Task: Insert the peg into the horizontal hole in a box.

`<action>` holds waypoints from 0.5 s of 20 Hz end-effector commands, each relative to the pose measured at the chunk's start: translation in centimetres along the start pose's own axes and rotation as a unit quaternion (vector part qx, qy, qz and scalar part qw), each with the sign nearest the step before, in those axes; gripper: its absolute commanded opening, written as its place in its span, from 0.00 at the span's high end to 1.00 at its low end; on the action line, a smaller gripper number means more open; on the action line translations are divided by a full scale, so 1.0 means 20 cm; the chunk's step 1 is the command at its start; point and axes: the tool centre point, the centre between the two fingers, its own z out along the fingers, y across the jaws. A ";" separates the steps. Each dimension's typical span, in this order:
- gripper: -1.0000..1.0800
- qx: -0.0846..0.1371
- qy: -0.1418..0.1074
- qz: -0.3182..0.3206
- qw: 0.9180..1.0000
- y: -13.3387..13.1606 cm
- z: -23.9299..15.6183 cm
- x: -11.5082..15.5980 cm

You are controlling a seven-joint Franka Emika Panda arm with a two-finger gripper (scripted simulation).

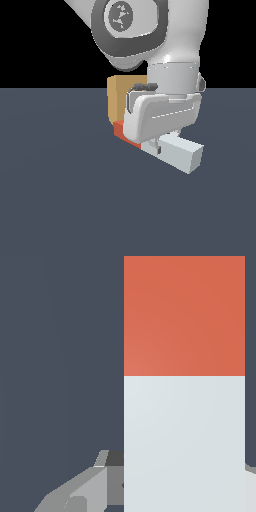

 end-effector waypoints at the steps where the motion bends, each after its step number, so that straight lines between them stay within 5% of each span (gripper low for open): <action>1: 1.00 -0.002 -0.002 0.024 1.000 0.04 -0.06 0.07; 10: 1.00 -0.002 -0.001 0.105 0.995 0.20 -0.22 0.31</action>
